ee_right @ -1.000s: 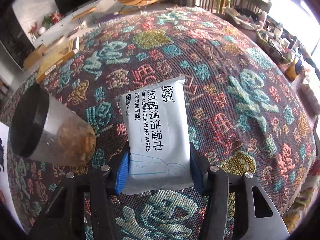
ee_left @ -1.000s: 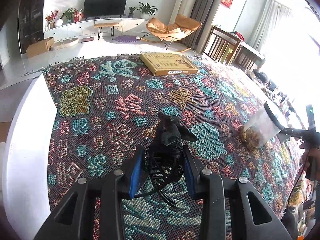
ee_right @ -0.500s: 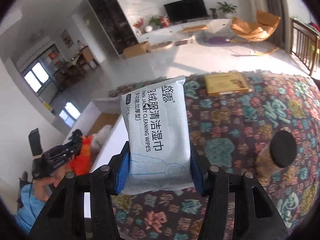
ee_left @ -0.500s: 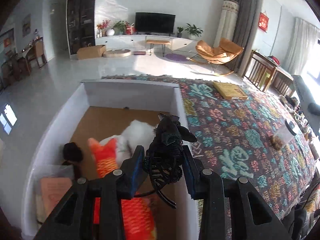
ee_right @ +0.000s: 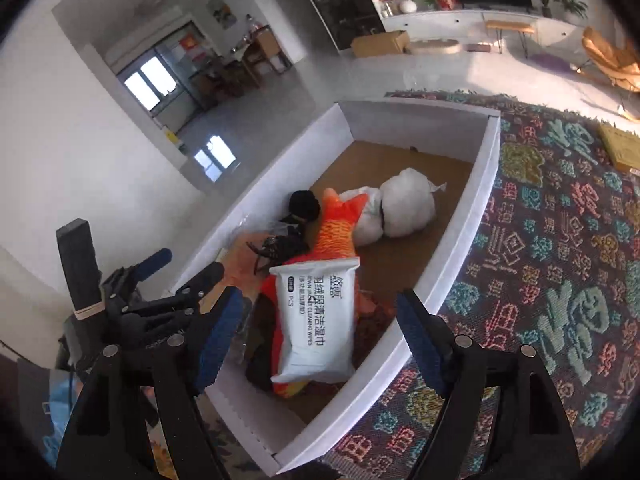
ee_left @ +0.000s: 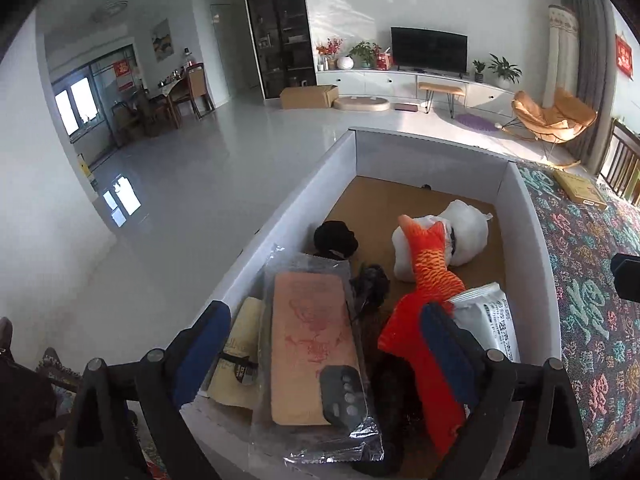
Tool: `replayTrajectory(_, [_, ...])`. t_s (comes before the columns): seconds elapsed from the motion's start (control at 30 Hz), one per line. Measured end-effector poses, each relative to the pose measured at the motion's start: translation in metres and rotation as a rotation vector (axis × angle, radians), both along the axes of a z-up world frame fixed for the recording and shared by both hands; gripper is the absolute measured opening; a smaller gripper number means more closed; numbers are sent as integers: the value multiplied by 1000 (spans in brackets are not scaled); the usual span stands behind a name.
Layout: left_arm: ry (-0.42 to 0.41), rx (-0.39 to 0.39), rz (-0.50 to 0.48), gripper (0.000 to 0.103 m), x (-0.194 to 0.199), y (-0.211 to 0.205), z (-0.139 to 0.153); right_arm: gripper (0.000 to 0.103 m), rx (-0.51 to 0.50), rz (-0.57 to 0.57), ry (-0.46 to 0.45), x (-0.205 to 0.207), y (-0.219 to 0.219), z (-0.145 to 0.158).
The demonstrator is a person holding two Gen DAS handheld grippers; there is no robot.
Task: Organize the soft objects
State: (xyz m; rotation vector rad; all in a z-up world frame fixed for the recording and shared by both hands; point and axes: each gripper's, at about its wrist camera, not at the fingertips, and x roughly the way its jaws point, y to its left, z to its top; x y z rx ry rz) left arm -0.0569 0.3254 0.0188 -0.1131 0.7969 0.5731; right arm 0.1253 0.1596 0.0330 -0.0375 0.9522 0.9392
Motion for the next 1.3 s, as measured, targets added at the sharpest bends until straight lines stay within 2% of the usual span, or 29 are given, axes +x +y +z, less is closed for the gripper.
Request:
replayTrajectory(0.1, [-25,-15,29,97,-11,-14,2,81,-54,-3,-65,-5,-12,5])
replayTrajectory(0.17, [-40,-88,15,97,-15,-23,0,81,-104,-5,-87,-8,-15,4])
replayTrajectory(0.23, [-16,-134,1,97,-14,-33,-1,81,-155,0,-102,-18,-11,5])
replayTrajectory(0.5, [23,-44,26,97,-16,-56,4,81,-271,22,-120,-46,3,2])
replayTrajectory(0.77, [25,-56,53,97,-22,-53,4,81,-311,37,-174,-61,11,10])
replayTrajectory(1.3, [33,-44,78,97,-22,-50,2,81,-321,42,-178,-63,13,7])
